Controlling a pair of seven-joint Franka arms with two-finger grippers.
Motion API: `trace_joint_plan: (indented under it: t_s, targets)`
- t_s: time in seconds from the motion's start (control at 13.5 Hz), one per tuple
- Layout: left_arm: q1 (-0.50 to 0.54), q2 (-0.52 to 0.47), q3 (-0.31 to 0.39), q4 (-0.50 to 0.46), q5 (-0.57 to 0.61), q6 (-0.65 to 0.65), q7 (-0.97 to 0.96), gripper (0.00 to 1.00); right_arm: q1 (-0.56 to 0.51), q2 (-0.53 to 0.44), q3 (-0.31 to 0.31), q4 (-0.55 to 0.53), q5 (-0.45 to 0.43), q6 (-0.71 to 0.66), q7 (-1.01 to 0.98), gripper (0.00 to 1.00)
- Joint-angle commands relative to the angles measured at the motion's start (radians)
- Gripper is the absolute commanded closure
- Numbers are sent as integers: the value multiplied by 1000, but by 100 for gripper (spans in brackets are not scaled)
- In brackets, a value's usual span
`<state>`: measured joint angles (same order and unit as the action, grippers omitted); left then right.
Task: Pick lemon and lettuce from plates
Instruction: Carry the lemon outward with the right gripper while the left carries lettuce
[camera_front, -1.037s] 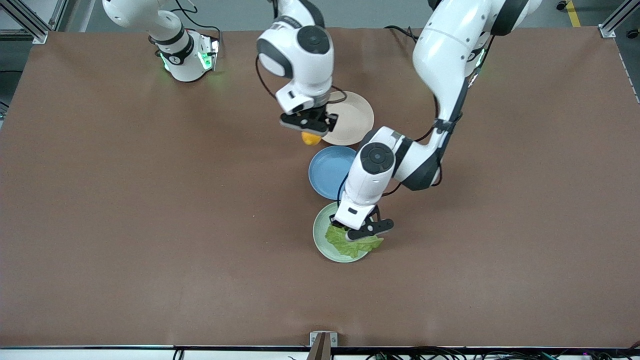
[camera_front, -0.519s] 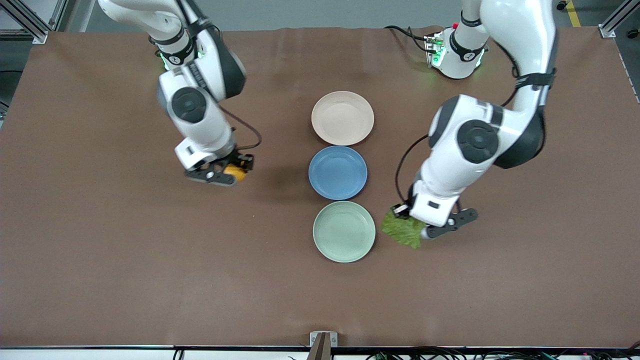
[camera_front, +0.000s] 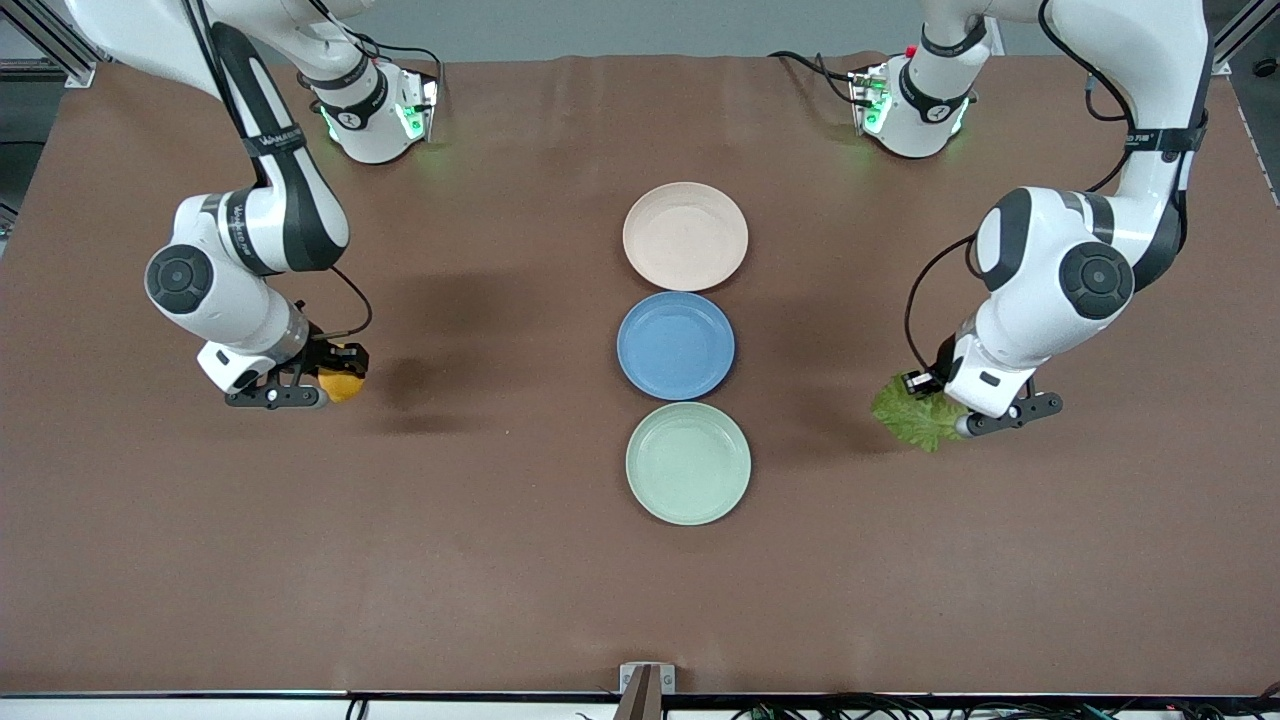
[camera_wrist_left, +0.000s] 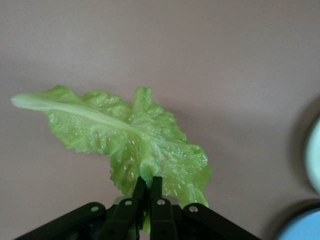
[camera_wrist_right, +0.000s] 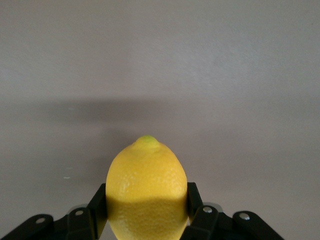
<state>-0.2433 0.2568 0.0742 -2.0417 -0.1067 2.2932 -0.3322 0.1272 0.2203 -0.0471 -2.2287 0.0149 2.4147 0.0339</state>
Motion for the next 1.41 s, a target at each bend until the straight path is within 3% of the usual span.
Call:
trace_joint_plan:
  t_s: [0.0,0.37,0.52,0.59,0.67,0.74,0.81,0.89,0.96,1.04,1.33]
  targets:
    - [44,-39,-10,-136,-18,105,106,99,-43,-12,24,-116,11,101,-101,97]
    - [84,1,-10,-256,-18,253,231,99,-37,14,26,-229,11,250,-104,97]
    - [85,12,-10,-268,-18,253,232,91,-32,24,29,-235,11,258,-104,97]
    - [85,16,-10,-268,-18,253,237,82,-31,25,29,-238,11,259,-104,96]
    - [84,18,-10,-268,-18,253,255,64,-31,27,29,-238,11,258,-106,95]
    - [85,15,-10,-265,-18,249,266,20,-31,27,29,-238,11,256,-106,93]
    - [85,6,-10,-261,-18,244,272,1,-29,27,29,-238,11,256,-107,90]
    - [85,-10,-10,-255,-18,226,271,0,-28,27,29,-236,11,251,-108,74]
    - [85,-31,-8,-232,-18,168,269,0,-27,25,29,-235,11,248,-114,23]
    - [87,-48,-5,-192,-18,73,272,0,-27,25,29,-232,11,245,-117,0]
    - [125,-86,-5,21,-16,-286,272,0,-27,2,29,-148,10,128,-117,0]
